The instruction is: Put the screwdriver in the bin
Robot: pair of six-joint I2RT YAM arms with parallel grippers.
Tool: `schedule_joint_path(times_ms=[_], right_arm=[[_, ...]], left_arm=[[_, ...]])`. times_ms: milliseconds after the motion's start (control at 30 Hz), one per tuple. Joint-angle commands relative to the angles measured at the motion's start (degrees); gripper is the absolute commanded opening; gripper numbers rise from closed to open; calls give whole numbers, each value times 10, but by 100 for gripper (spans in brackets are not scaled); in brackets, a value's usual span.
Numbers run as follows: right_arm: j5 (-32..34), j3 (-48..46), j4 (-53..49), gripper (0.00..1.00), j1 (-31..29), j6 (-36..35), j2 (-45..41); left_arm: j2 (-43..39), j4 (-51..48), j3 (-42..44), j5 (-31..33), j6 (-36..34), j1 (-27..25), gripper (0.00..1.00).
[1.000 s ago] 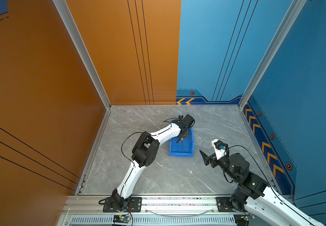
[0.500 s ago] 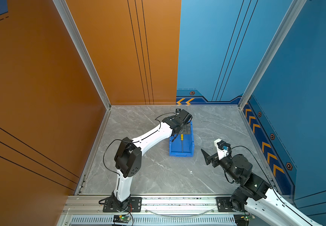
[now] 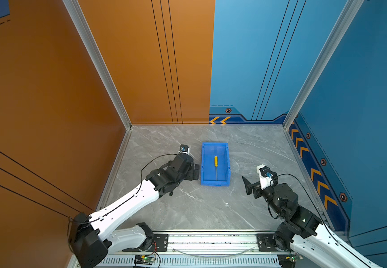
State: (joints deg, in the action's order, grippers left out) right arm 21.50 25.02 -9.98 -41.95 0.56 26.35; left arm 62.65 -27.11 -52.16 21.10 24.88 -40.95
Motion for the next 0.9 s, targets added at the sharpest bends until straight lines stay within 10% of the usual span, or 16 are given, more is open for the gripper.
schedule_joint_path(times_ms=[0, 200, 400, 867], right_arm=[[91, 7, -34, 100, 6, 38, -17], [171, -6, -43, 100, 69, 59, -26], [105, -38, -28, 100, 187, 56, -10], [-58, -130, 153, 100, 399, 90, 72]], left_arm=[[-87, 32, 77, 62, -28, 35, 98], [-310, 68, 226, 154, -41, 103, 98], [-450, 100, 317, 164, -130, 154, 98], [-298, 374, 430, 159, -218, 213, 98]])
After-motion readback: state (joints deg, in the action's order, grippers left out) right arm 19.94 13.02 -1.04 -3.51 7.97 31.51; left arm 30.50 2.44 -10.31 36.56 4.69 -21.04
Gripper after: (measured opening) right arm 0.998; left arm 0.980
